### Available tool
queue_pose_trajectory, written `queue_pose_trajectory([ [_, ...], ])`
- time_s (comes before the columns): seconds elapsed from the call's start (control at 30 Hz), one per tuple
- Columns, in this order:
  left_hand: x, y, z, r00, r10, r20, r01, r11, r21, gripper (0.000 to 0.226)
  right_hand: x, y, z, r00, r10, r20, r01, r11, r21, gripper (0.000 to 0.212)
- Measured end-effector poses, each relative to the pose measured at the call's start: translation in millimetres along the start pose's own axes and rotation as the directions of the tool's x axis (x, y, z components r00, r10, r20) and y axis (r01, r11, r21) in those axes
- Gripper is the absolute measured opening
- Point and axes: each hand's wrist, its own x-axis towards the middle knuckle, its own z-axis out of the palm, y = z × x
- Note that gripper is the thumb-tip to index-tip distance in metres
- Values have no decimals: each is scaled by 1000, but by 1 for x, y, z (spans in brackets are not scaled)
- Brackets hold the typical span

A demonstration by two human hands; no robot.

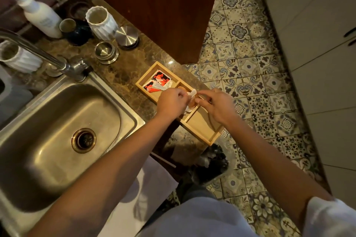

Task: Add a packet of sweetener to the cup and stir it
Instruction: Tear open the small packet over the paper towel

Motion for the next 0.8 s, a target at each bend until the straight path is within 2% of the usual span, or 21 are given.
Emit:
queue_pose_trajectory([
  [0.13,-3,0,-11,1000,20,15,-19,993,-116,13,3,-5,-2,999,19,28,-21,999,50,35],
  [0.27,-11,2,-24,999,34,24,-30,989,-144,15,3,-8,-7,995,51,89,-69,975,211,26],
  [0.47,-32,5,-53,999,46,25,-39,976,-216,16,-7,-25,-26,994,-90,62,61,927,369,16],
  [0.57,-46,13,-73,999,49,6,-45,959,-280,15,-16,-42,-38,992,-95,81,45,875,483,16],
  [0.67,-65,22,-94,999,30,-36,-42,915,-402,4,-27,-65,-54,991,-105,81,35,796,604,12],
  [0.8,-98,31,-119,995,18,-98,-65,858,-510,8,-47,-101,-74,989,-122,85,28,715,698,9],
])
